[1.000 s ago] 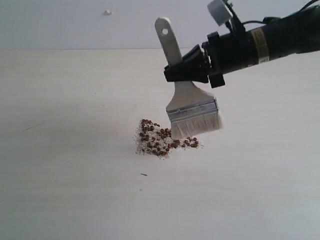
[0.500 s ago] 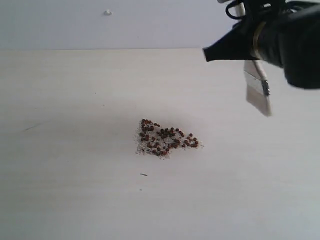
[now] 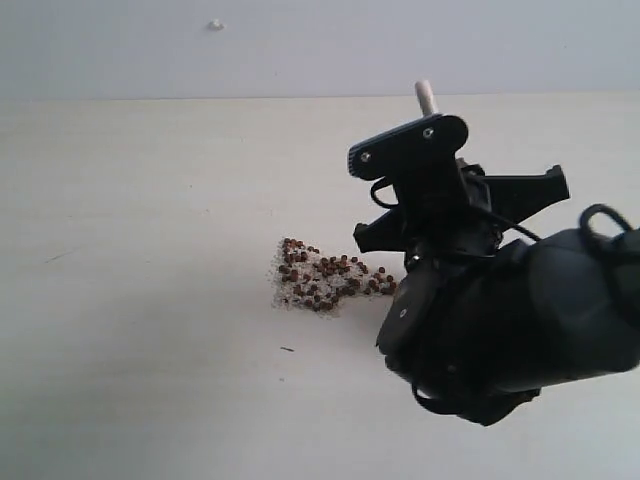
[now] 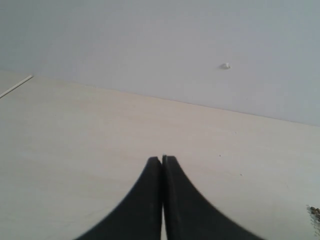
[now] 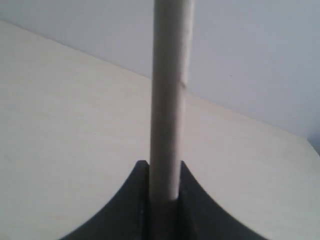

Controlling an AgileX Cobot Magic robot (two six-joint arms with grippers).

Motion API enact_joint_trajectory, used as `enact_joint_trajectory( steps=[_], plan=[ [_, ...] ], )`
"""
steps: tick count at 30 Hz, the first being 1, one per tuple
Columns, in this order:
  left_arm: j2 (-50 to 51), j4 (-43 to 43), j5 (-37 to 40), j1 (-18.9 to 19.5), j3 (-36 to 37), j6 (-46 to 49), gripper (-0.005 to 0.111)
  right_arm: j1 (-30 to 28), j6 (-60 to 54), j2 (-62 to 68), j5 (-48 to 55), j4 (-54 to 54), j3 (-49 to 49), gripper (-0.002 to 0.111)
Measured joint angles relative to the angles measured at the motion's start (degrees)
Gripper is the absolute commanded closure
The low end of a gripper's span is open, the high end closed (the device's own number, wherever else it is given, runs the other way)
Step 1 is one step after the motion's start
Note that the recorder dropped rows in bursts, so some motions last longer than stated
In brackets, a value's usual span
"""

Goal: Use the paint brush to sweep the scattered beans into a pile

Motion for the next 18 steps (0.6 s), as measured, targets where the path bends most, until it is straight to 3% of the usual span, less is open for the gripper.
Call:
enact_joint_trajectory(
  steps=[7, 18],
  plan=[
    [0.00, 0.00, 0.00, 0.00, 0.00, 0.00, 0.107, 0.22, 0.00, 7.22, 0.35, 0.00, -5.49, 0.108],
    [0.00, 0.00, 0.00, 0.00, 0.00, 0.00, 0.107, 0.22, 0.00, 11.71, -7.30, -0.60, -14.53, 0.108]
  ],
)
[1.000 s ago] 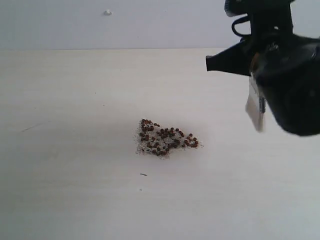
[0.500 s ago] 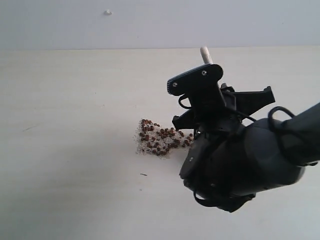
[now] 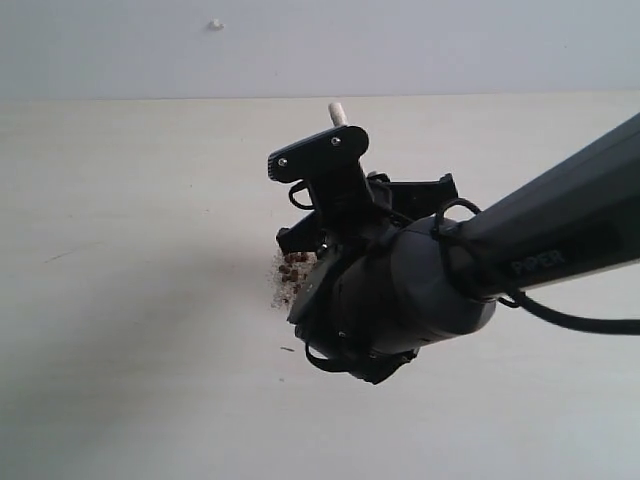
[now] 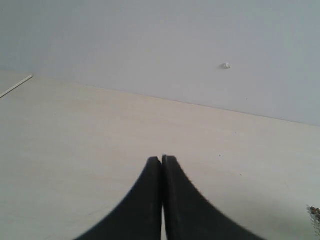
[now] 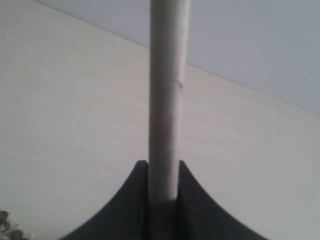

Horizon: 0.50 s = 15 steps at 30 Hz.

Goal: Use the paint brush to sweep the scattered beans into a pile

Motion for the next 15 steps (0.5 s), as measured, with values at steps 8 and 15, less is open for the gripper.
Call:
enact_joint_trajectory(
  steps=[8, 15],
  plan=[
    [0.00, 0.00, 0.00, 0.00, 0.00, 0.00, 0.107, 0.00, -0.23, 3.36, -0.96, -0.44, -3.96, 0.108],
    [0.00, 0.00, 0.00, 0.00, 0.00, 0.00, 0.107, 0.00, -0.23, 4.31, -6.05, -0.44, -9.96, 0.108]
  ],
)
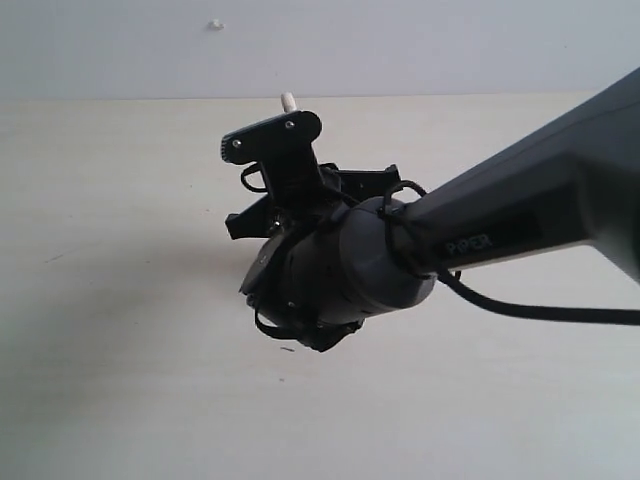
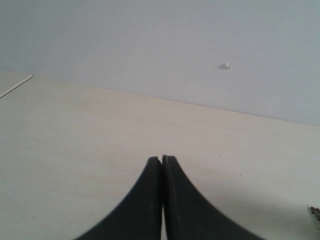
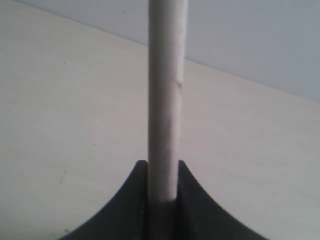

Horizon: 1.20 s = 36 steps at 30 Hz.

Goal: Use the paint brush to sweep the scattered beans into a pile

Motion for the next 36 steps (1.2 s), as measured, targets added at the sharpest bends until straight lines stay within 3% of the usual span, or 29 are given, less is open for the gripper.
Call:
enact_joint_trajectory(
  steps=[13, 21, 36],
  plan=[
    [0.00, 0.00, 0.00, 0.00, 0.00, 0.00, 0.107, -0.74, -10.85, -4.92, 4.55, 0.48, -1.48, 0.108],
    [0.00, 0.00, 0.00, 0.00, 0.00, 0.00, 0.107, -10.24, -17.78, -2.65, -9.45, 0.38, -1.48, 0.108],
    [0.00, 0.00, 0.00, 0.00, 0.00, 0.00, 0.107, -10.46, -18.25, 0.35, -18.65, 0.38, -9.18, 0.108]
  ],
)
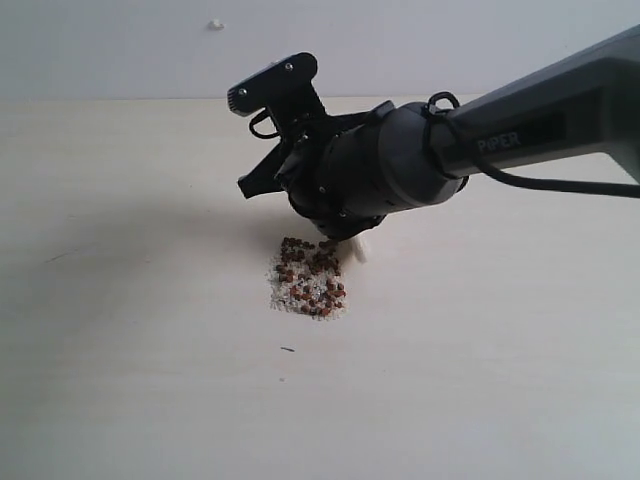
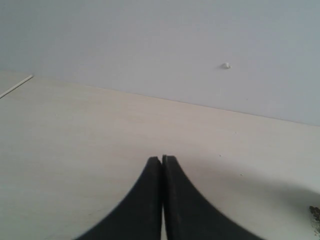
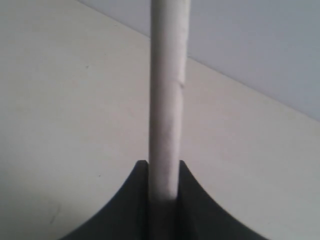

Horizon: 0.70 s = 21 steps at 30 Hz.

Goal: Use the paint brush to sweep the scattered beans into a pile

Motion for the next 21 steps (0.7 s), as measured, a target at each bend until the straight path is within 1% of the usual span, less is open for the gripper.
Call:
enact_joint_trajectory(
  steps=[4, 12, 16, 21],
  plan=[
    [0.00, 0.00, 0.00, 0.00, 0.00, 0.00, 0.107, 0.00, 0.00, 0.33, -4.09, -0.23, -0.40, 0.108],
    [0.00, 0.00, 0.00, 0.00, 0.00, 0.00, 0.107, 0.00, -0.12, 0.33, -6.79, -0.58, -0.62, 0.108],
    [0.00, 0.00, 0.00, 0.00, 0.00, 0.00, 0.107, 0.22, -0.12, 0.33, -6.75, -0.69, -0.62, 0.108],
    [0.00, 0.00, 0.00, 0.00, 0.00, 0.00, 0.107, 1.91, -0.97, -0.81, -3.46, -0.36, -0.62, 0.108]
  ],
)
